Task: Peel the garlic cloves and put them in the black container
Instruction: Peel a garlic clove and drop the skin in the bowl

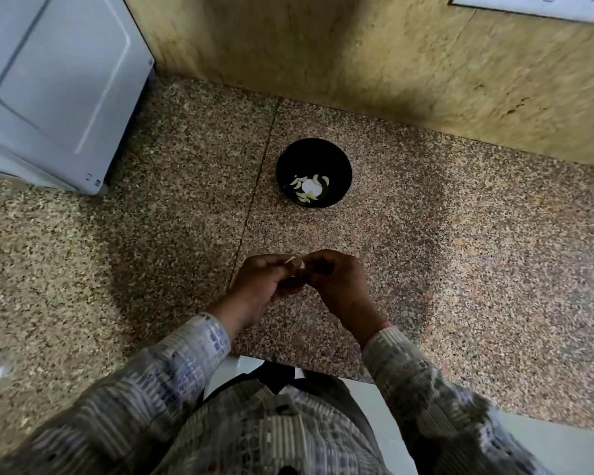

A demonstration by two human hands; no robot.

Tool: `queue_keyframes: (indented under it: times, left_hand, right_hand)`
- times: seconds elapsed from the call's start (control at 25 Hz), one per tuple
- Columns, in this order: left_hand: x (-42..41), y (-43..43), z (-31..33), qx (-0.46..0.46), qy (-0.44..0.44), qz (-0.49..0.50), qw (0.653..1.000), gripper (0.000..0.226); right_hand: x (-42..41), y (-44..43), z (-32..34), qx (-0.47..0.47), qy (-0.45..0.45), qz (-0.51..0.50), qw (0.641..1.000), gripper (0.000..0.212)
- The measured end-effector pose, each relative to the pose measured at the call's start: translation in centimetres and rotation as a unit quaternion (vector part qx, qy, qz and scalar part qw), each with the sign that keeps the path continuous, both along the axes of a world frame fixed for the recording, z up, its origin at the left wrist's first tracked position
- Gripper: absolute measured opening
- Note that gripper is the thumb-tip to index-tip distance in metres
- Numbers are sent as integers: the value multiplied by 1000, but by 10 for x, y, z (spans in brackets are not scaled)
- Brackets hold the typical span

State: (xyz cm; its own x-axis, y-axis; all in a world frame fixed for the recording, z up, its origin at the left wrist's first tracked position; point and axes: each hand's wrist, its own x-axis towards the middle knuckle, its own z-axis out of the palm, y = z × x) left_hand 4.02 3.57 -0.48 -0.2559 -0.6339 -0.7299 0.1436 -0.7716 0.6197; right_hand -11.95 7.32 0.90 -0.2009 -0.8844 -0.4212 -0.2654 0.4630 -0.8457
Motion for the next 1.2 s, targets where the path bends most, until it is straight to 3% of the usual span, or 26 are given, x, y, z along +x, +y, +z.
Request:
queue_keyframes:
  times: [0.16, 0.8, 1.2]
  left_hand:
    - [0, -1, 0, 3, -27, -2, 1000, 10]
    - [18, -1, -9, 10, 1, -22, 1000, 19]
    - [29, 1, -11, -53, -13, -44, 998, 18]
  right_hand:
    - [-3, 4, -3, -23, 6, 30, 999, 17]
    - [7, 4, -6, -54, 11, 76, 996, 18]
    - [18, 0, -13, -21, -69, 36, 997, 20]
